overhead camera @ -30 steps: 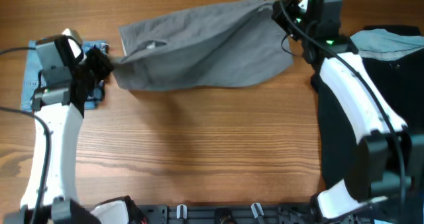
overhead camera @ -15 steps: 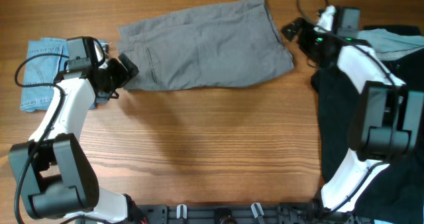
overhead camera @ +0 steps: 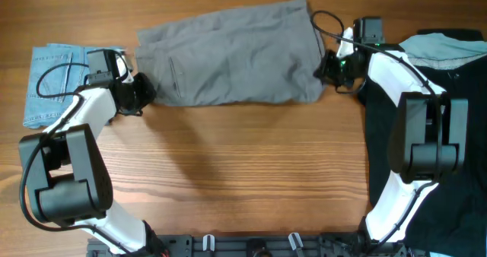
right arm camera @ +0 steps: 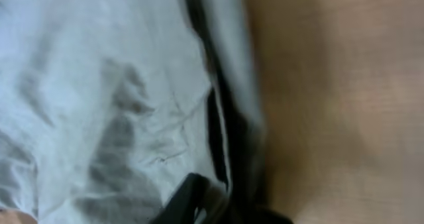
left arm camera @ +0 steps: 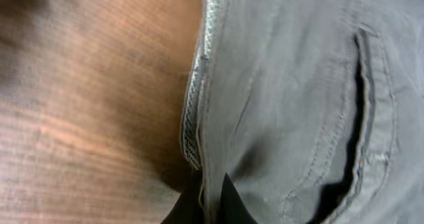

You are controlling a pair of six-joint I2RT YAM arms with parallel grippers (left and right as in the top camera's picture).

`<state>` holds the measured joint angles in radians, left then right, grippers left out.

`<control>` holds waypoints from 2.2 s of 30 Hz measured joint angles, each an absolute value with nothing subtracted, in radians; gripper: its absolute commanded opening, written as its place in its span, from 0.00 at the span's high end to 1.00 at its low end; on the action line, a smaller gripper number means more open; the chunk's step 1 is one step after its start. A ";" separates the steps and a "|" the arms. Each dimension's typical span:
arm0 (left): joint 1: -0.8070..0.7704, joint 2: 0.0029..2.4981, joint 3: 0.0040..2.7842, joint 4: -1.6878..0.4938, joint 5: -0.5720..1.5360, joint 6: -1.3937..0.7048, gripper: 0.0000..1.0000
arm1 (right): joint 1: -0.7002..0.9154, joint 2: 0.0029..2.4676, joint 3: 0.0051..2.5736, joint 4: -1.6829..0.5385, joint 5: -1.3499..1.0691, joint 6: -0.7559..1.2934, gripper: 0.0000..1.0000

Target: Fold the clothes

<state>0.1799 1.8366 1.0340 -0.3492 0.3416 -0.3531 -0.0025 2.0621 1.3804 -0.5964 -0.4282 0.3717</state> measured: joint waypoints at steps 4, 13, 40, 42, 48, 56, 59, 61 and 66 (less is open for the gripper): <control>0.230 1.834 1.036 -0.500 0.369 -0.353 0.96 | -0.005 2.059 1.384 -0.836 -0.332 0.400 0.95; 0.332 1.650 1.077 -0.640 0.395 -0.329 0.30 | -0.037 1.793 1.375 -0.769 -0.125 0.339 0.08; 0.218 1.956 1.177 -0.234 0.307 -0.261 0.62 | -0.042 1.905 1.379 -0.440 -0.405 0.336 0.07; 0.216 1.963 1.177 -0.228 0.304 -0.254 0.85 | -0.042 1.910 1.379 -0.439 -0.405 0.336 0.07; 0.214 1.963 1.177 -0.223 0.300 -0.272 0.96 | -0.042 1.910 1.379 -0.429 -0.395 0.307 0.37; 0.216 1.955 1.177 -0.249 0.309 -0.291 0.96 | -0.035 2.091 1.379 -0.315 -0.404 0.233 0.35; 0.216 1.951 1.177 -0.274 0.312 -0.293 0.96 | -0.006 2.141 1.379 -0.244 -0.427 0.178 0.36; 0.216 1.951 1.177 -0.276 0.312 -0.294 0.96 | 0.006 2.143 1.379 -0.188 -0.436 0.156 0.40; 0.216 1.950 1.177 -0.276 0.312 -0.294 0.96 | 0.006 2.144 1.379 -0.159 -0.473 0.147 0.38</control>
<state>0.2161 1.9503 1.1774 -0.2764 0.3122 -0.2935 0.0059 2.1437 1.3788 -0.1589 -0.4728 0.1474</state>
